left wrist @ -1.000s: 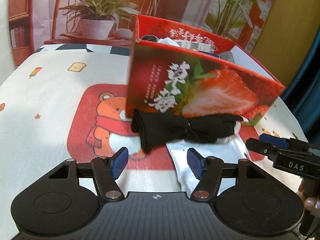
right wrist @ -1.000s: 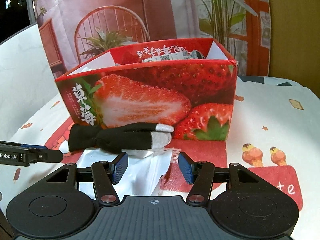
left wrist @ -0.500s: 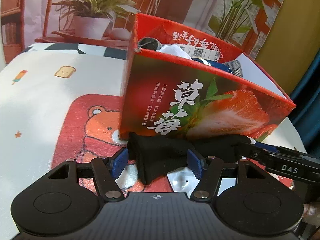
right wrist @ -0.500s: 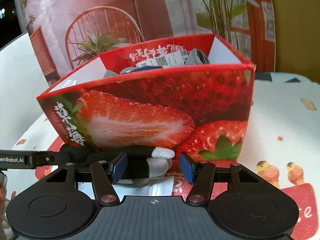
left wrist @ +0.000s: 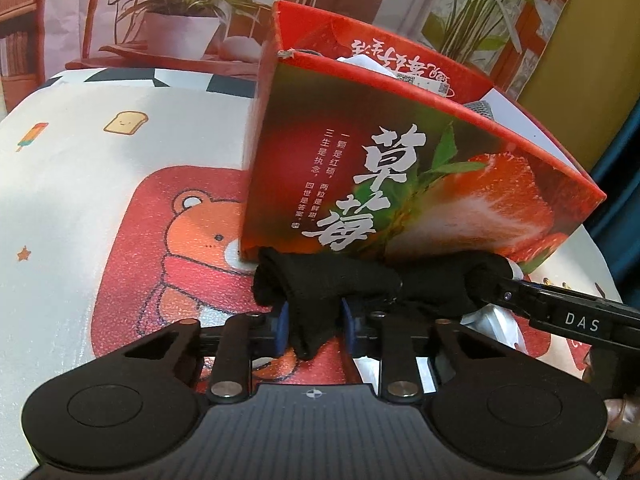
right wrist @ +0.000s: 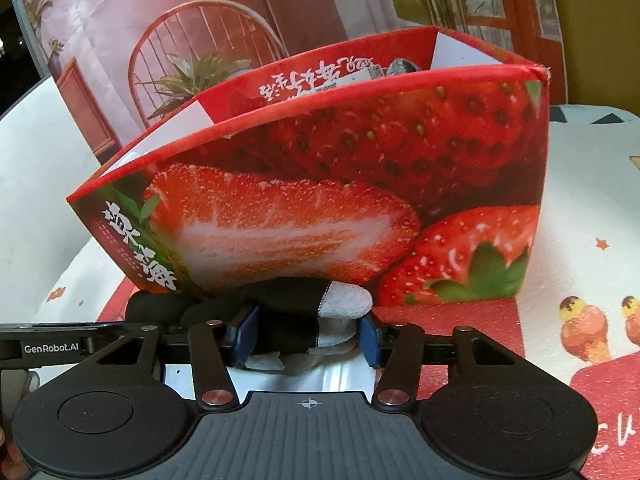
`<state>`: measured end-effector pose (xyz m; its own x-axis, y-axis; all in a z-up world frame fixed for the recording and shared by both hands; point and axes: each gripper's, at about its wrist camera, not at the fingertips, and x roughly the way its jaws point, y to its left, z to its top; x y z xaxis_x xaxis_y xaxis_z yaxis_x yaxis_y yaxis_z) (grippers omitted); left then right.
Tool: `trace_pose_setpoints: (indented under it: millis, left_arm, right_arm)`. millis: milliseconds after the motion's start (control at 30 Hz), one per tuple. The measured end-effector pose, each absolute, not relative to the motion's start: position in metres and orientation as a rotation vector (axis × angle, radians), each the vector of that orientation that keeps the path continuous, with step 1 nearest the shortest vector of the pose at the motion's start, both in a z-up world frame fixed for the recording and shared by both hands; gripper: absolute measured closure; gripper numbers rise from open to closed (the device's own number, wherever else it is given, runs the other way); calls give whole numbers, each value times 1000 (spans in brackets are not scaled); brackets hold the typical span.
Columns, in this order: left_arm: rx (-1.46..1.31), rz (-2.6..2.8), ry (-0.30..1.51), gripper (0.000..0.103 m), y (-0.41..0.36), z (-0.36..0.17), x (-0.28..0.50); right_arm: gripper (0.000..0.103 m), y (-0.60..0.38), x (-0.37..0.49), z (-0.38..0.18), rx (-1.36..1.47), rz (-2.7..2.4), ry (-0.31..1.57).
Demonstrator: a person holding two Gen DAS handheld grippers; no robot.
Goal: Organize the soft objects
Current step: 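Close both tools on the black cloth, then lift the black cloth with both tools over the red box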
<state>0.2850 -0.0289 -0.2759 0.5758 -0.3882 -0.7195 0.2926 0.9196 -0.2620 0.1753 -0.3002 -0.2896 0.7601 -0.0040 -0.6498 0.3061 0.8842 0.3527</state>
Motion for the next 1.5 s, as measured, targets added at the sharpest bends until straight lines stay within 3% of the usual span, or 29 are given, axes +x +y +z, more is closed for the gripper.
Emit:
trace_pose_setpoints:
  millis: [400,1500]
  left_arm:
    - [-96,-403,827,87,-27,-266,273]
    - [-33,-462,492,87,-44,-143,237]
  right_arm:
    - [89,-287,172,-281,435,-137,694]
    - [91,-291,151,-158,342,-107,406]
